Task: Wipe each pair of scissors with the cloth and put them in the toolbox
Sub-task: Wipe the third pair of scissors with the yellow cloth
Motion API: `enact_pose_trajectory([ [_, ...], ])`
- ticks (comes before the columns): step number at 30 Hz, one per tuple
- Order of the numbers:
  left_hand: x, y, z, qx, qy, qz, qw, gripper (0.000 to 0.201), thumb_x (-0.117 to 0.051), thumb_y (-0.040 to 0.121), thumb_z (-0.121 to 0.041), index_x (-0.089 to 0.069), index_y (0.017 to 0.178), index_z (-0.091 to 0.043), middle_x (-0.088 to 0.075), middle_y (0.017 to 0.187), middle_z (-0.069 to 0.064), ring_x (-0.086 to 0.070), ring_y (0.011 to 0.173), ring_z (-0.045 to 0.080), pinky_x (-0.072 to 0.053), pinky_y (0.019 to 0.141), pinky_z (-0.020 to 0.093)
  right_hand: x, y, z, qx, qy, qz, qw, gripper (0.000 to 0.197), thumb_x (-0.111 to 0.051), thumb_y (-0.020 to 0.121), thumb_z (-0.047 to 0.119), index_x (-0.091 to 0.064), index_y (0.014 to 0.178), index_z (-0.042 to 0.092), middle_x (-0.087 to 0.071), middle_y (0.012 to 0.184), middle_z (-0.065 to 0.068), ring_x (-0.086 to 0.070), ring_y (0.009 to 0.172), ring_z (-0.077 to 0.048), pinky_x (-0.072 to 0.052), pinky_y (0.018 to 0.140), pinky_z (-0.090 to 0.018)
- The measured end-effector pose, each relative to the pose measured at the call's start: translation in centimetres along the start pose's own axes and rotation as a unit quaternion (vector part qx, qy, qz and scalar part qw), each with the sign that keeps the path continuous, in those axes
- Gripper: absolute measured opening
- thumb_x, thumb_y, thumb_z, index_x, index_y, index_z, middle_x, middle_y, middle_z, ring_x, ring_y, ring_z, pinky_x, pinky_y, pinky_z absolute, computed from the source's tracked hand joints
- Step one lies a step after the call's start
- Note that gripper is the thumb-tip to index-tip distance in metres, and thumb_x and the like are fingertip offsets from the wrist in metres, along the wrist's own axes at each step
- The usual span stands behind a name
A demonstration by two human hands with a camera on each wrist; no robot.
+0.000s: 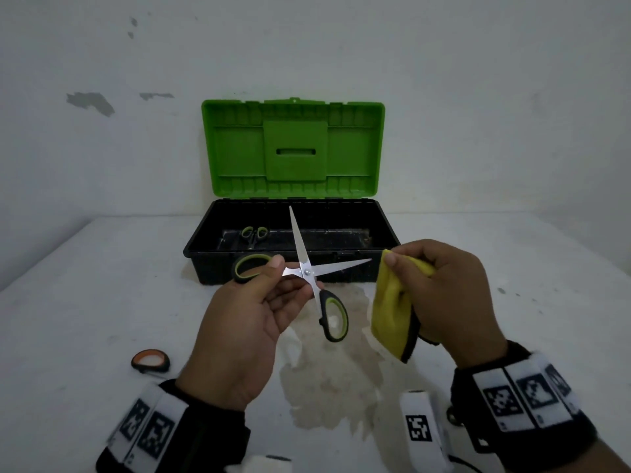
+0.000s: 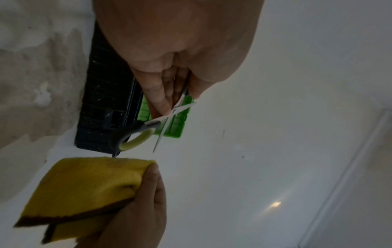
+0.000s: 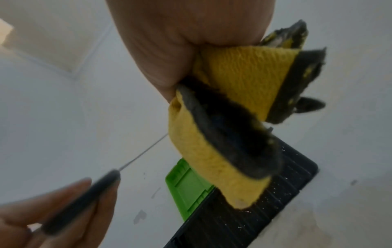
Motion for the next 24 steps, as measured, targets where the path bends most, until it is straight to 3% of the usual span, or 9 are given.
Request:
enact_pose_trajectory([
  [4,0.4,0.9,-0.2,-0.001,0.035,-0.013,0.999,0.027,-0.056,0.097,-0.015,-0.071,0.077,-0.007,-0.072,0.069,0.01,-0.071,0.064,0.015,-0.063,0.069,0.031,-0.3,-0.6,-0.4,-0.1,0.153,0.058,0.981,0.008,-0.074,0.084,0.028,-0.075,0.078,0.023,-0.072,0.074,0.006,-0.065,0.067,-0.001,-0.05,0.058,-0.016],
  [8,0.1,1.5,0.4,0.008,0.086,-0.016,0.996,0.024,-0.056,0.097,-0.021,-0.068,0.085,-0.005,-0.071,0.067,0.011,-0.071,0.061,0.017,-0.062,0.062,0.03,-3.4,-2.6,0.7,-0.205,0.26,0.263,0.906,0.013,-0.074,0.083,0.023,-0.076,0.083,0.011,-0.074,0.084,-0.015,-0.07,0.073,-0.023,-0.058,0.066,-0.034],
  [11,0.1,1.9,0.7,0.008,0.116,-0.014,0.993,0.022,-0.058,0.096,-0.025,-0.067,0.094,-0.005,-0.072,0.073,0.01,-0.072,0.064,0.017,-0.06,0.059,0.029,-4.9,-3.6,1.2,-0.227,0.287,0.323,0.873,0.019,-0.074,0.08,0.025,-0.075,0.085,0.007,-0.074,0.085,-0.017,-0.07,0.075,-0.025,-0.058,0.069,-0.035],
  [15,-0.2,2.0,1.1,0.011,0.134,-0.006,0.991,0.028,-0.054,0.098,-0.03,-0.069,0.098,-0.007,-0.077,0.08,0.01,-0.074,0.071,0.017,-0.058,0.069,0.033,-6.3,-4.3,1.8,-0.215,0.294,0.331,0.871,0.015,-0.075,0.081,0.023,-0.077,0.084,0.008,-0.076,0.087,-0.014,-0.072,0.078,-0.024,-0.058,0.074,-0.035],
  [17,-0.3,2.0,1.4,0.017,0.127,-0.008,0.992,0.033,-0.05,0.1,-0.034,-0.068,0.103,-0.006,-0.077,0.087,0.014,-0.075,0.079,0.022,-0.058,0.067,0.034,-6.9,-4.6,2.5,-0.201,0.294,0.325,0.876,0.01,-0.074,0.084,0.021,-0.078,0.082,0.012,-0.076,0.084,-0.008,-0.071,0.078,-0.02,-0.058,0.076,-0.035],
  [21,0.1,1.8,1.8,0.012,0.095,-0.056,0.994,0.039,-0.045,0.102,-0.038,-0.065,0.1,-0.004,-0.073,0.076,0.015,-0.073,0.075,0.028,-0.058,0.07,0.04,-7.4,-5.0,3.7,-0.145,0.27,0.342,0.888,0.011,-0.071,0.087,0.022,-0.077,0.079,0.018,-0.076,0.084,0.005,-0.069,0.091,-0.006,-0.054,0.085,-0.03],
  [24,0.6,1.8,1.4,-0.014,0.121,-0.077,0.99,0.038,-0.042,0.103,-0.038,-0.063,0.095,-0.007,-0.073,0.075,0.015,-0.072,0.069,0.025,-0.055,0.071,0.042,-5.9,-4.5,3.7,-0.128,0.236,0.331,0.905,0.009,-0.072,0.085,0.024,-0.077,0.079,0.019,-0.076,0.082,0.003,-0.069,0.081,-0.005,-0.054,0.076,-0.024],
])
Point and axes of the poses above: each hand's wrist, its own y-axis towards the middle knuckle, its own x-axis out of the back of the hand, z = x × y, the point moved 5 cm from there along y, towards the middle knuckle
